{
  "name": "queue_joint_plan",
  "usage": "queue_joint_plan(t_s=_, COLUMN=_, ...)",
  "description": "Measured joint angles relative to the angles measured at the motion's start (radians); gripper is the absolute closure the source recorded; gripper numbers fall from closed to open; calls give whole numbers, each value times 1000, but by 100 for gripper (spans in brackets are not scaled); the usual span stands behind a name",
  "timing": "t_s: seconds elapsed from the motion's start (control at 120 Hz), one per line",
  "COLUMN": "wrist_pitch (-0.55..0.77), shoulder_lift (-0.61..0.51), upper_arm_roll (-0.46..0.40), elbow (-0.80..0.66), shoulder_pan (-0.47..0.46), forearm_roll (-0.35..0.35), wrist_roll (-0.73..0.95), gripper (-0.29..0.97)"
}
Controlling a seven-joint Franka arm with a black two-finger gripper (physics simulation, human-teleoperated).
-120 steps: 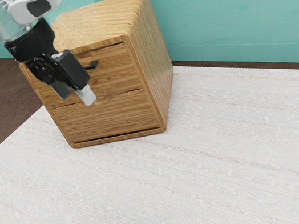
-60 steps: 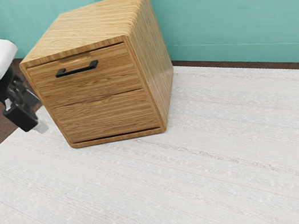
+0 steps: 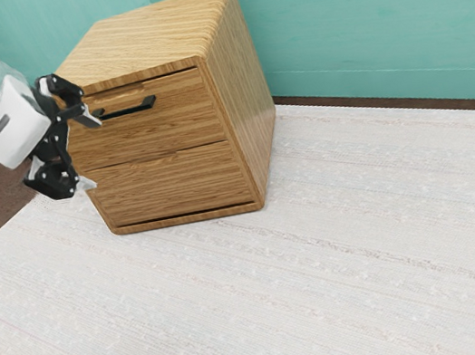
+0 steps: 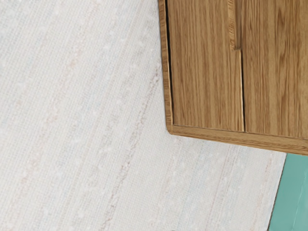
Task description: Pull the drawer handle with one arm to open the drawer
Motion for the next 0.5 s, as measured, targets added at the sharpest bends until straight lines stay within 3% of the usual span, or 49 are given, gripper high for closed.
queue_joint_plan(t_s=0.258, wrist_pitch=215, shoulder_lift=121, upper_arm_roll=4, elbow=64, shoulder_pan=56, forearm_roll=1, wrist_roll=166, gripper=3)
queue_joint_plan(t_s=0.5, wrist_pitch=300, shoulder_lift=179, upper_arm_roll=0, elbow=113, shoulder_pan=86, forearm_roll=4, wrist_roll=264, gripper=3)
